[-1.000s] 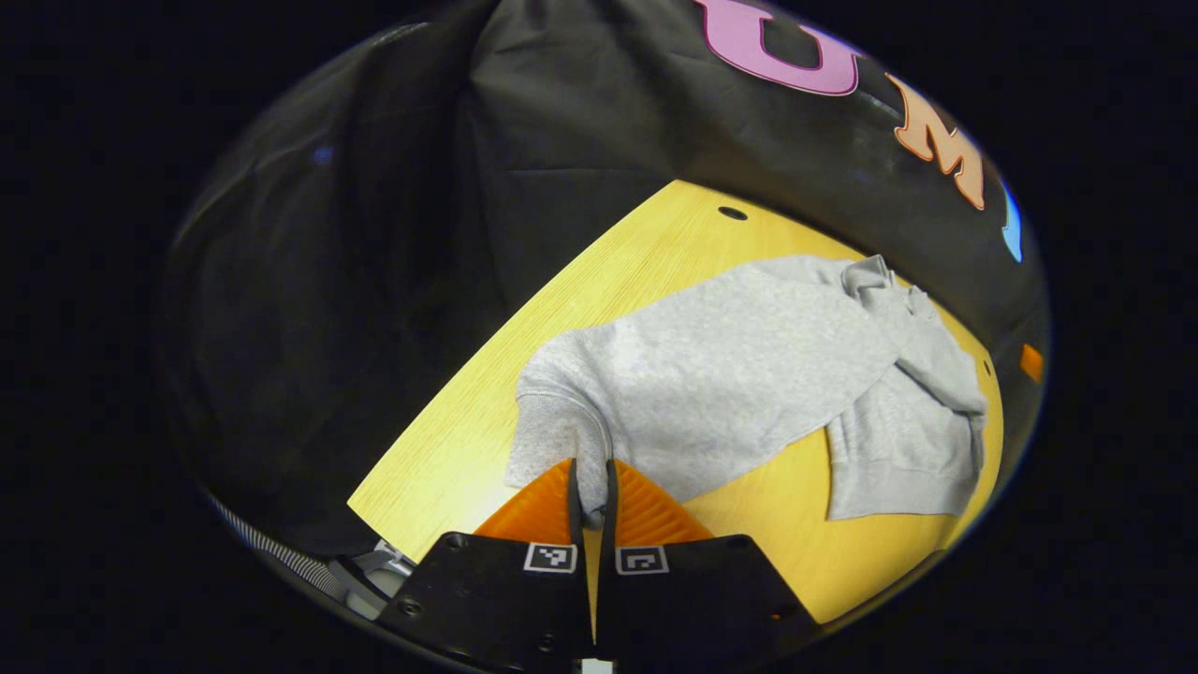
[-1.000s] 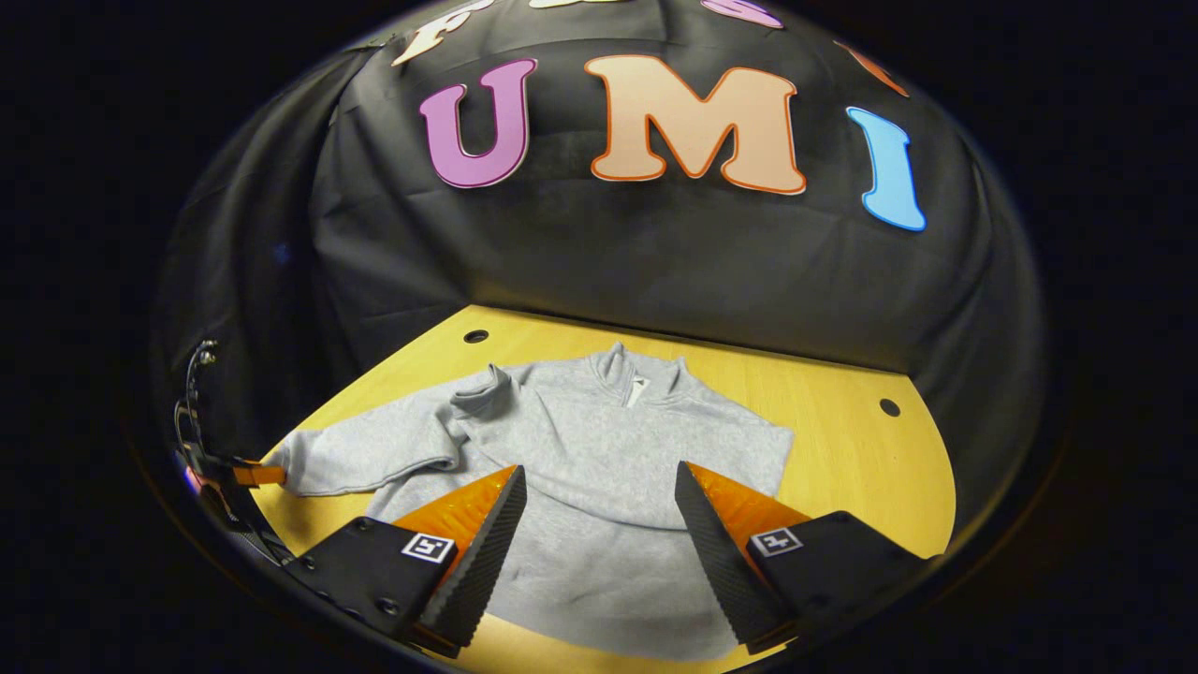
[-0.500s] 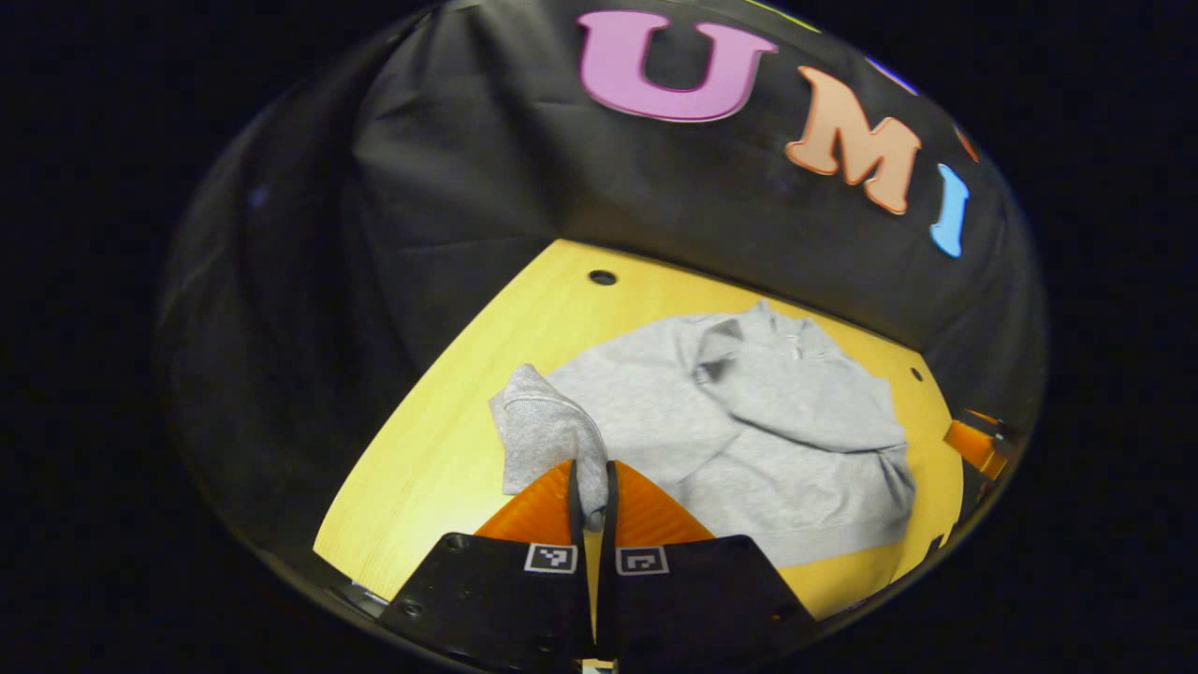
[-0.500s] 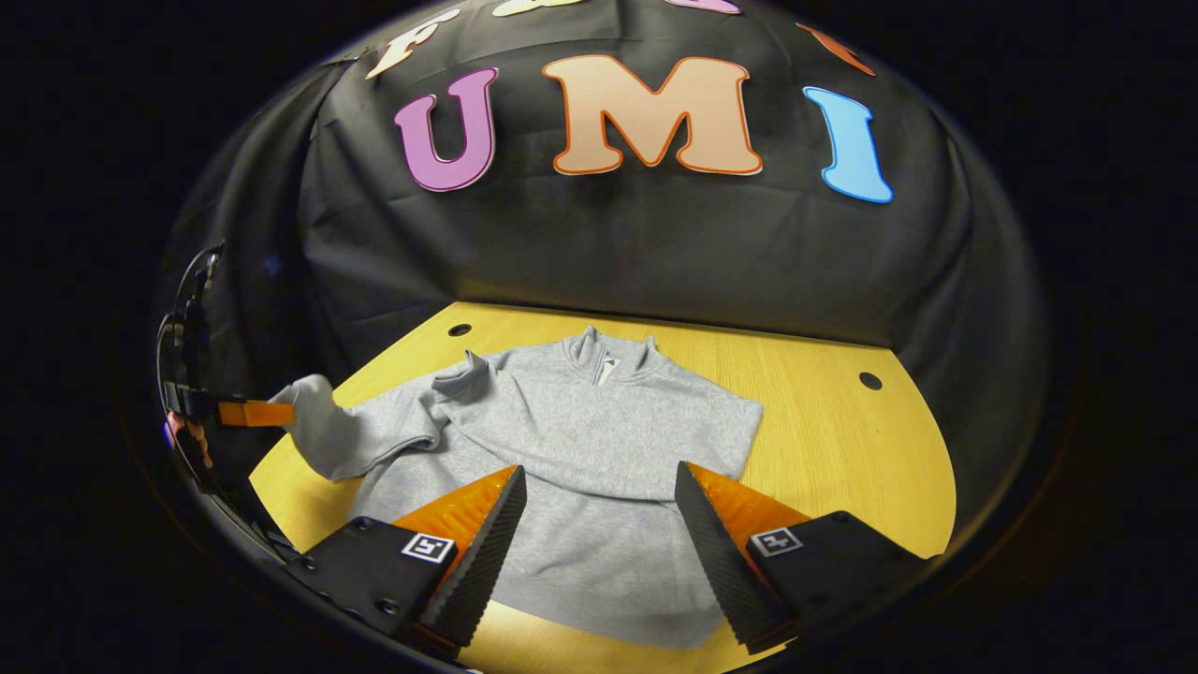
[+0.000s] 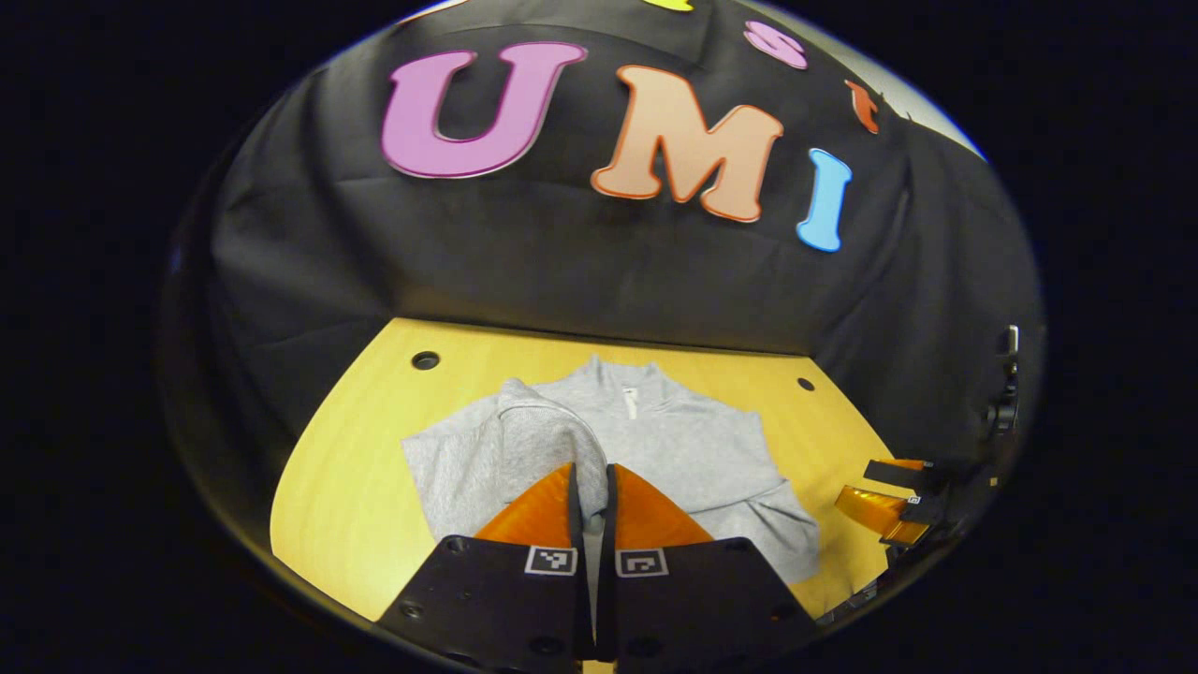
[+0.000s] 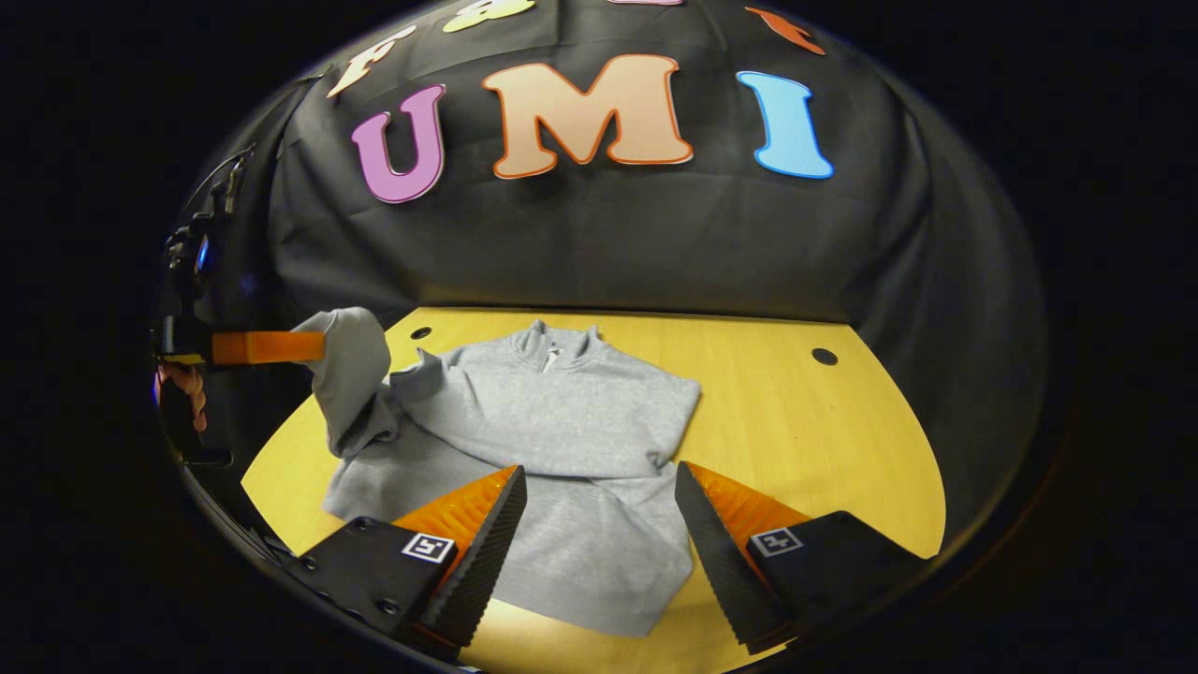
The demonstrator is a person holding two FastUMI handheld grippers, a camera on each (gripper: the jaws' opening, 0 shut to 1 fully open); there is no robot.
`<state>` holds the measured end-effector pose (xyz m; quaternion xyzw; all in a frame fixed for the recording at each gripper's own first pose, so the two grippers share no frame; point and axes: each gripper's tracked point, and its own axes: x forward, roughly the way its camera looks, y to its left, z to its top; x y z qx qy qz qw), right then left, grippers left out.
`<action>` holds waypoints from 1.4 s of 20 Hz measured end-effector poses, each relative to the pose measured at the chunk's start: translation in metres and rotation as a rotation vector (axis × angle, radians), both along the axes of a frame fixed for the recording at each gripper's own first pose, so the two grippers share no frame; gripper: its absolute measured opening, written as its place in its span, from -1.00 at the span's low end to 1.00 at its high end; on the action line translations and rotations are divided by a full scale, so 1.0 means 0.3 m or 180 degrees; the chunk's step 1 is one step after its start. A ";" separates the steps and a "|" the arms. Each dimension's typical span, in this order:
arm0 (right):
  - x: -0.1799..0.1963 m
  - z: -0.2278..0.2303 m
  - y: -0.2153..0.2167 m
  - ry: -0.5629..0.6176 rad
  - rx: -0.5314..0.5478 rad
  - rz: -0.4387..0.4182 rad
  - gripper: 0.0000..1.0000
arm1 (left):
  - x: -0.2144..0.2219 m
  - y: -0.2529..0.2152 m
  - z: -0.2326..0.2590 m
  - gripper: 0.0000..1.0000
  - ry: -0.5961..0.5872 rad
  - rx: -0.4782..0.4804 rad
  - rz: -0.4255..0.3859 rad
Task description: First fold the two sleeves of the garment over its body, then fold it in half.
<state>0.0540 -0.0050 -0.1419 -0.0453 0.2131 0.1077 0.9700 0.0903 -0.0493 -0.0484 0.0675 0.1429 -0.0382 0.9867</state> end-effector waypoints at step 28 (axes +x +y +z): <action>-0.055 -0.095 -0.369 0.0183 0.0119 -0.0563 0.92 | 0.477 -0.748 -0.373 0.24 0.0155 -0.0060 -0.0950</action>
